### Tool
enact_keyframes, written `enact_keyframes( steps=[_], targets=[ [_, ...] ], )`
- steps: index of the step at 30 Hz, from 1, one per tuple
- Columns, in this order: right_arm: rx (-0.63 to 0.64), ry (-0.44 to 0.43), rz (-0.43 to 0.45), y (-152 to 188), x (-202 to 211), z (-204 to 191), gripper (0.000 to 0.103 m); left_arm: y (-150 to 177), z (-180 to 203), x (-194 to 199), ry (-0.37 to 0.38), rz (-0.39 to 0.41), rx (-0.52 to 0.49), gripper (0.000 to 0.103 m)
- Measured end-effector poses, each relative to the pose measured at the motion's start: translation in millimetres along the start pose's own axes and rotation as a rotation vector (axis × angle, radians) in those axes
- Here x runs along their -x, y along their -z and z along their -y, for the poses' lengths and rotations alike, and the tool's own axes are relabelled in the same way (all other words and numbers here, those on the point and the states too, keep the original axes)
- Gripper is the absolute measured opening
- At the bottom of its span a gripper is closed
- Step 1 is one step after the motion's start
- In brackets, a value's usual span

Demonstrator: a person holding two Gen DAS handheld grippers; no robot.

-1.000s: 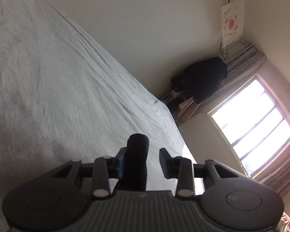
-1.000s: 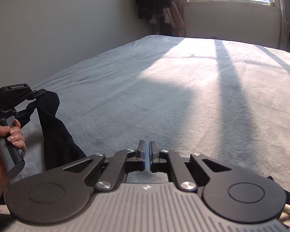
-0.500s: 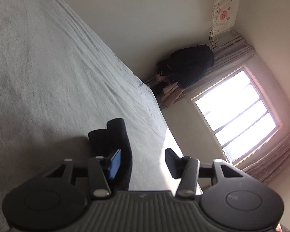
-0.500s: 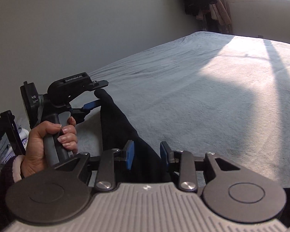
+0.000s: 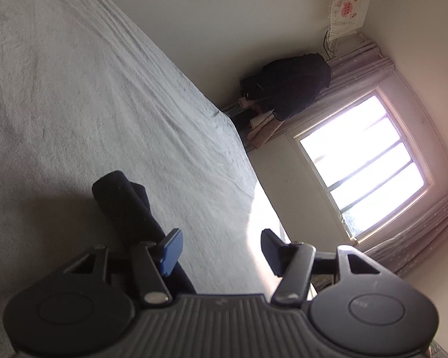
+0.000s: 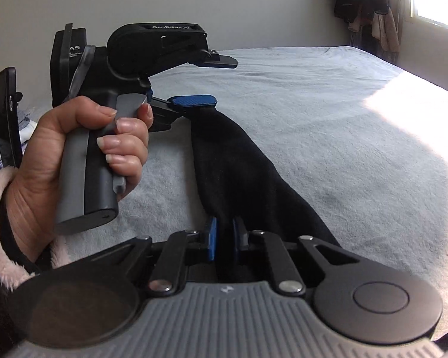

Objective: Fold clothes

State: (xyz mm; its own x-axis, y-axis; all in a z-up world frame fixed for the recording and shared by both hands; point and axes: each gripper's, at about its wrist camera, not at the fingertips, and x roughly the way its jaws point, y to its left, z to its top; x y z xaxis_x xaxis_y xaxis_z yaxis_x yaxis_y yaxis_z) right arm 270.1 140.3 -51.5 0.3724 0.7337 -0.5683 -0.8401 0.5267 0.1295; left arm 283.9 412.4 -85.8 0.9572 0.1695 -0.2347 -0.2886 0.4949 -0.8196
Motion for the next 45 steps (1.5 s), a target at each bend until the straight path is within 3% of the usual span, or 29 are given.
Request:
enact_keyframes(
  steps=[2,8,11,13,19,24,28,33,36,38,39,45],
  targets=[
    [-0.189,0.0,0.038,-1,0,24,0.005,-1,6,1,-0.024,0.004,-0.031,0.063],
    [-0.827,-0.173,0.117,27,-3,109,0.005,-12,15,7,-0.153,-0.008,-0.035,0.063],
    [-0.918,-0.199,0.13,32,-6,120,0.005,-17,20,10,-0.273,-0.018,-0.063,0.063],
    [-0.924,-0.196,0.134,31,-7,120,0.005,-19,24,11,-0.358,-0.02,-0.088,0.063],
    [-0.903,-0.192,0.142,27,-8,118,0.005,-19,29,15,-0.477,-0.043,-0.093,0.06],
    [-0.843,-0.186,0.17,25,-5,117,0.006,-16,33,17,-0.52,-0.043,-0.105,0.06],
    [-0.792,-0.212,0.182,19,-1,116,0.006,-11,23,10,-0.511,-0.058,-0.044,0.06],
    [-0.692,-0.281,0.176,11,1,109,0.007,-3,8,13,-0.486,0.047,0.038,0.056],
    [-0.617,-0.318,0.153,4,0,101,0.007,0,6,13,-0.496,0.095,0.019,0.044],
    [-0.572,-0.347,0.126,2,2,96,0.007,-1,2,13,-0.508,0.095,0.014,0.016],
    [-0.548,-0.362,0.107,0,4,94,0.007,-2,1,13,-0.514,0.096,0.011,0.011],
    [-0.441,-0.396,-0.013,2,-10,73,0.007,-7,22,27,-0.57,0.211,-0.102,0.007]
  ],
)
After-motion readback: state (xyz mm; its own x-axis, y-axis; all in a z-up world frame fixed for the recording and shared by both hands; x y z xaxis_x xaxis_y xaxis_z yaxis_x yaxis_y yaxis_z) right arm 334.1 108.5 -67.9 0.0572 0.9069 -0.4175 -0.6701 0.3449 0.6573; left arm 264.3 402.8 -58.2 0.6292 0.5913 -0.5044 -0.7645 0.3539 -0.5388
